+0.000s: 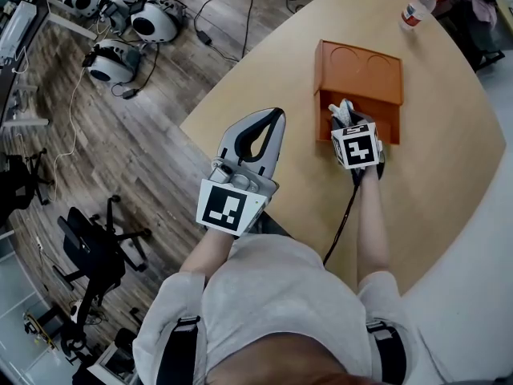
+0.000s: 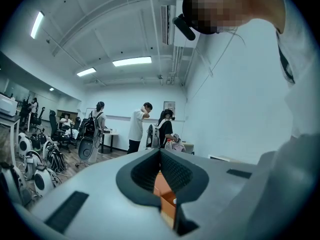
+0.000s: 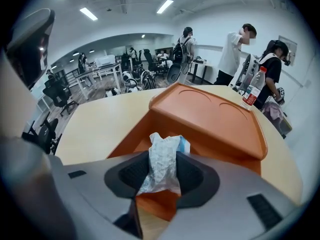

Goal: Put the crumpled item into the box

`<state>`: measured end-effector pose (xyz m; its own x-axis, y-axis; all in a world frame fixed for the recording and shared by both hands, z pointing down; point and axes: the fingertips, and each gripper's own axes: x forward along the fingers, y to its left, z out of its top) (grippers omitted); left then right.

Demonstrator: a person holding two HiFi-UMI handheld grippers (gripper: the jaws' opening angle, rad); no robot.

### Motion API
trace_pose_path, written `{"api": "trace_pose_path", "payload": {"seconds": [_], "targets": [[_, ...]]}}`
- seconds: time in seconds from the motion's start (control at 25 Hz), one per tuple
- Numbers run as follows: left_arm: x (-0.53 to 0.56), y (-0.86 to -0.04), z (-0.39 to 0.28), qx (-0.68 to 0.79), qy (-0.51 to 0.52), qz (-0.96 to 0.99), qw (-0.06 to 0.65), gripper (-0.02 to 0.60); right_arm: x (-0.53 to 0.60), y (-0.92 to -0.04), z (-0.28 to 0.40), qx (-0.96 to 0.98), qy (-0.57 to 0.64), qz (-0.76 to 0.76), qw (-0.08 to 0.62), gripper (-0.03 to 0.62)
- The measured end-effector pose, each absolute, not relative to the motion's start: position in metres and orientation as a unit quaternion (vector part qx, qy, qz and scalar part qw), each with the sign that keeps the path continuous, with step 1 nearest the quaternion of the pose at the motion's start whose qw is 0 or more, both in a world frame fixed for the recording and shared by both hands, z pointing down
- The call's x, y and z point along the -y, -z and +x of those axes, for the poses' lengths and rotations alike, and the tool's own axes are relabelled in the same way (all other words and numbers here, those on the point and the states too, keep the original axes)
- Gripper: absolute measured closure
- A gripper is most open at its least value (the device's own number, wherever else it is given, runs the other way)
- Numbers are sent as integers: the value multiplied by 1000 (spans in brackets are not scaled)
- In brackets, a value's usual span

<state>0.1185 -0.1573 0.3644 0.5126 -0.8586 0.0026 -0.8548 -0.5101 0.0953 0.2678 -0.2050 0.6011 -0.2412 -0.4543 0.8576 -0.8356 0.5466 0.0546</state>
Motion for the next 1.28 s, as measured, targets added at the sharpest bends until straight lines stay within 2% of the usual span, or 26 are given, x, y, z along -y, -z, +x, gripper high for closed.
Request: {"api": "trace_pose_path", "payload": {"seconds": [0.28, 0.72, 0.88, 1.08, 1.28], "targets": [[153, -368, 117, 494, 17, 868, 46, 568, 203, -607, 267, 743, -208, 416, 481, 430], [148, -364, 114, 497, 25, 866, 41, 568, 201, -607, 264, 746, -209, 410, 481, 427], [148, -360, 115, 493, 21, 869, 34, 568, 202, -608, 265, 748, -215, 414, 472, 414], [146, -355, 111, 495, 26, 868, 29, 568, 200, -607, 262, 756, -219, 411, 460, 364], [143, -348, 107, 483, 27, 875, 19, 568, 197, -594, 263, 759, -223, 441, 424, 362]]}}
